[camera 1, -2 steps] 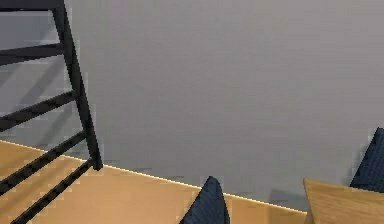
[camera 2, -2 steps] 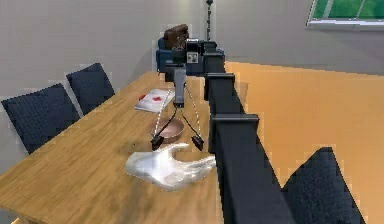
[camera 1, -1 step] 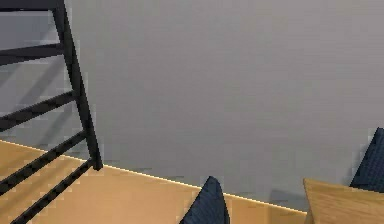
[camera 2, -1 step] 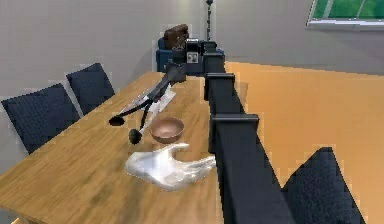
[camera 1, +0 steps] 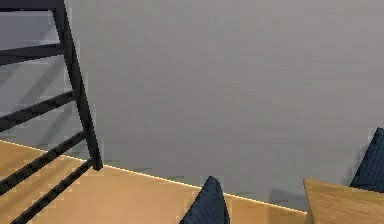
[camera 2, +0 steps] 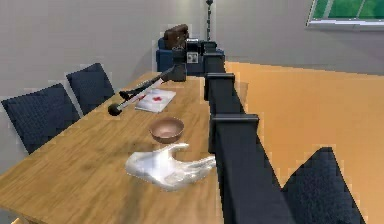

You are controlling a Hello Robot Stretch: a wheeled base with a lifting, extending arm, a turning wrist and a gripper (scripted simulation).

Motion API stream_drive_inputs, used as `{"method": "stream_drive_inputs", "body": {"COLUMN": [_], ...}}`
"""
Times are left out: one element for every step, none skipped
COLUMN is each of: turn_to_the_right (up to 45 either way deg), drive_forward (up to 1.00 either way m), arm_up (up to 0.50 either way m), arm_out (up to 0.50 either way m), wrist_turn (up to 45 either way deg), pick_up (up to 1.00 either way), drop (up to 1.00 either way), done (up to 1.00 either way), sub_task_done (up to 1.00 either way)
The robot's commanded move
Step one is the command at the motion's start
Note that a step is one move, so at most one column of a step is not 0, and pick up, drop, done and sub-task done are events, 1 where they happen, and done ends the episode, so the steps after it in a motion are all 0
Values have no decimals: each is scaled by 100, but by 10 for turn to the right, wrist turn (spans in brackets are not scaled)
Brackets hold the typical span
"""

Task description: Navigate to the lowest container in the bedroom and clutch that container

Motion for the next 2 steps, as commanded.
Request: {"method": "stream_drive_inputs", "body": {"turn_to_the_right": [0,0], "drive_forward": [0,0], "arm_up": [0,0], "arm_out": [0,0], "wrist_turn": [450,180], "pick_up": [0,0], "drop": [0,0], "done": [0,0], "sub_task_done": [0,0]}}
